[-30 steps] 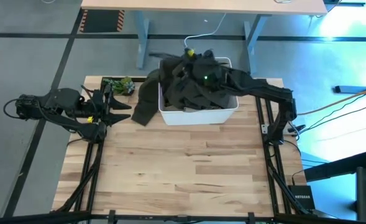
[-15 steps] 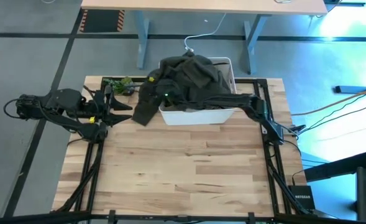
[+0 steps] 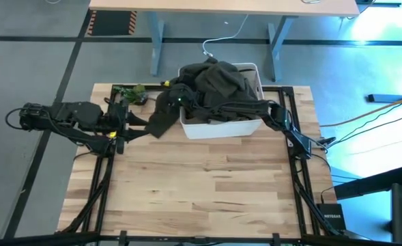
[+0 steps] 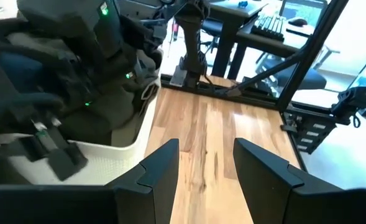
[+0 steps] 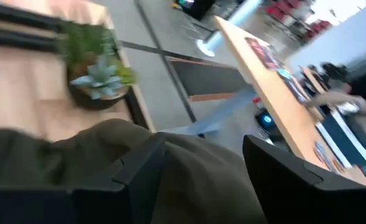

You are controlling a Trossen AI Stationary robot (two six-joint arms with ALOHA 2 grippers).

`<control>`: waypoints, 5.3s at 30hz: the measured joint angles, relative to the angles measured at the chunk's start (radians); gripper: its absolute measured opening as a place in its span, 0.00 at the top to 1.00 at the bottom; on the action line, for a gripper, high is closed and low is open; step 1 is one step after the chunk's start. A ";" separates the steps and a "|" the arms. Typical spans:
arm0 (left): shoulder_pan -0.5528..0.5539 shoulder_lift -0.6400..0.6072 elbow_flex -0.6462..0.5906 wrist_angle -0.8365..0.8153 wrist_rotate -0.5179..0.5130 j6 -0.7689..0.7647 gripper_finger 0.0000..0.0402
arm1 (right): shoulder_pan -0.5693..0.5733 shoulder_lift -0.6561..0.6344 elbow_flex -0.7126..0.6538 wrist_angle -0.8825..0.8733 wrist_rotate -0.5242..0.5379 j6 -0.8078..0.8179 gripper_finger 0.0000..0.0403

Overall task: Sort clothes
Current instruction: Put the black sweater into the white laundry bin, then return to Home Position

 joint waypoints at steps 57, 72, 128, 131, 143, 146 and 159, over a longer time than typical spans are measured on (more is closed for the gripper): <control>0.000 -0.004 0.000 0.031 0.000 0.047 0.63 | 0.113 -0.444 0.228 -0.292 0.825 -0.043 0.98; 0.000 -0.004 0.000 0.030 0.000 0.053 0.63 | 0.109 -0.470 0.202 -0.903 0.799 0.541 0.97; -0.033 -0.079 -0.150 0.150 0.000 0.258 0.63 | 0.219 -0.764 -0.694 -0.258 -0.491 0.659 0.77; -0.032 -0.142 -0.188 0.186 0.000 0.281 0.63 | 0.179 -0.884 -0.938 0.004 -0.554 0.659 0.89; -0.031 -0.231 -0.226 0.245 -0.010 0.258 0.63 | 0.257 -1.174 -1.419 0.489 -0.592 0.652 0.85; -0.031 -0.227 -0.254 0.242 -0.019 0.286 0.63 | 0.324 -1.238 -1.489 0.493 -0.558 0.634 0.82; -0.032 -0.234 -0.425 0.320 -0.045 0.211 0.63 | 0.344 -1.655 -1.811 0.684 -0.408 0.644 0.80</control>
